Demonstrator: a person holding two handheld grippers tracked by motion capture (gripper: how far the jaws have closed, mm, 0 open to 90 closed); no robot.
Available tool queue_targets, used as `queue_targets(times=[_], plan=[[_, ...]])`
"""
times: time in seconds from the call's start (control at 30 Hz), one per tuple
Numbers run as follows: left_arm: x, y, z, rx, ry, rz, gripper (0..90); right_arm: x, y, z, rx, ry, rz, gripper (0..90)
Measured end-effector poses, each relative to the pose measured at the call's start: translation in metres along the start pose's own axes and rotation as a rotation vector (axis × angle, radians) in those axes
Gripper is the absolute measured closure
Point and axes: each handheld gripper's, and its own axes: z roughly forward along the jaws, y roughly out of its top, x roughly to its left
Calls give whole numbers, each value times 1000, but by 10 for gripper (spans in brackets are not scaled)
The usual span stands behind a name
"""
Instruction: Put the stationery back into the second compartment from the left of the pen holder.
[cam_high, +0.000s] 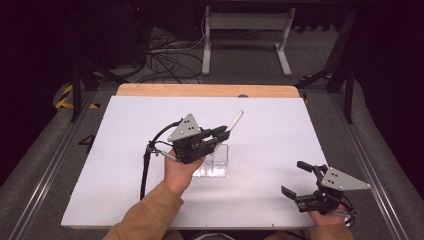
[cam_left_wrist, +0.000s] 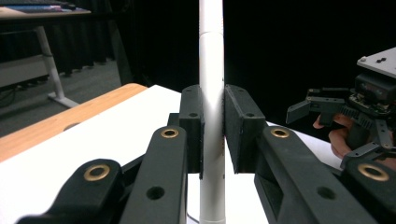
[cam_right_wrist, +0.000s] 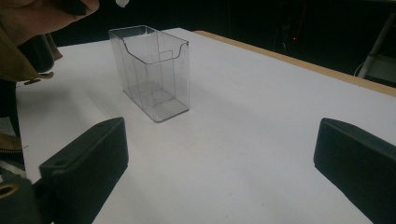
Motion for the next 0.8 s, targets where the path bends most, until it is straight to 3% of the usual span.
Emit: queue_targets(times=[0.23,0.4,0.6,0.8], plan=[[11,-11,-10,-21,3,14,787,0,0,0,2,-2,-3,36],[17,-20,-14,-35,-17,-3,787,1,0,1,5,1,-6,36],[19,-25,-16,-47,-17,31,787,1,0,2,5,3,-5,36],[22,-31,-15,-31,-3,29,786,1,0,1,5,5,-4,37]])
